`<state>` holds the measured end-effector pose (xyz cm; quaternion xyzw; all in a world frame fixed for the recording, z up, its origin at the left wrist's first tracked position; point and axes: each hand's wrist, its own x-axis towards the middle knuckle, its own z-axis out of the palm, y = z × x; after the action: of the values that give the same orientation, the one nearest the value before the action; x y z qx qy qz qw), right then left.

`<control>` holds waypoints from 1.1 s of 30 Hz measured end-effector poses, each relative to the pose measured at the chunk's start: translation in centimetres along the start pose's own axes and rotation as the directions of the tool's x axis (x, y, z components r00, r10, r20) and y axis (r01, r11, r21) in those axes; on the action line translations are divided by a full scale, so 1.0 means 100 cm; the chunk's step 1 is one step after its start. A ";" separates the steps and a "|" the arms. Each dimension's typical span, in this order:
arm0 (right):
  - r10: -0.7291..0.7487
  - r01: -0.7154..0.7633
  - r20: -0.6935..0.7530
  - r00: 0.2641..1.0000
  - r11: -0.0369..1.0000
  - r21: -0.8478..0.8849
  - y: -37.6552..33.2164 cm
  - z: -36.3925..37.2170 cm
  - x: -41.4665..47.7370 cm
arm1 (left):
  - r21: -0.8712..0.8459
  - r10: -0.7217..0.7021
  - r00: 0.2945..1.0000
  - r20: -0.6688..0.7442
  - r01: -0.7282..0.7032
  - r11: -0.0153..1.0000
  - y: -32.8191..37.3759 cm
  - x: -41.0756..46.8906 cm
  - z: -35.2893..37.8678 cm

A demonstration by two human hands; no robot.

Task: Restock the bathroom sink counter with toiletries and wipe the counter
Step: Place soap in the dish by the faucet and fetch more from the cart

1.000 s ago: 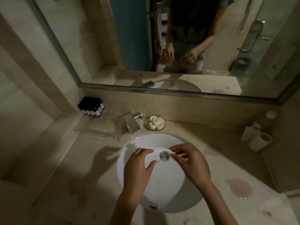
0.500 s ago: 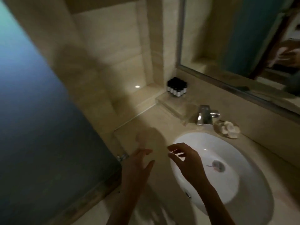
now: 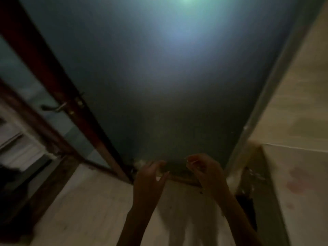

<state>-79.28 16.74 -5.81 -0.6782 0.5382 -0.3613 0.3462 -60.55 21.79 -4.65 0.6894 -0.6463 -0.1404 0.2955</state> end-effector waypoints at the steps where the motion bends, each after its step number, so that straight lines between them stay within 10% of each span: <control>1: -0.020 0.020 0.053 0.998 1.000 -0.004 -0.012 0.026 0.007 | 0.013 -0.039 0.998 -0.047 0.039 0.999 -0.021 -0.005 -0.015; 11: -0.250 0.218 0.533 0.809 0.968 0.123 -0.136 0.244 0.038 | -0.014 -0.484 0.772 -0.413 0.526 0.850 -0.180 -0.075 -0.151; 21: -0.413 0.300 0.716 0.563 0.909 0.289 -0.192 0.369 0.064 | -0.080 -0.682 0.513 -0.522 0.766 0.638 -0.248 -0.094 -0.197; 33: -0.545 0.372 0.722 0.426 0.833 0.410 -0.259 0.457 0.187 | -0.061 -0.649 0.462 -0.604 0.786 0.616 -0.314 0.027 -0.250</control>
<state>-24.44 6.83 -4.25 -0.8501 0.0727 -0.1356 0.5036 -20.47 24.44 -3.00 0.9335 -0.1833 0.0358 0.3062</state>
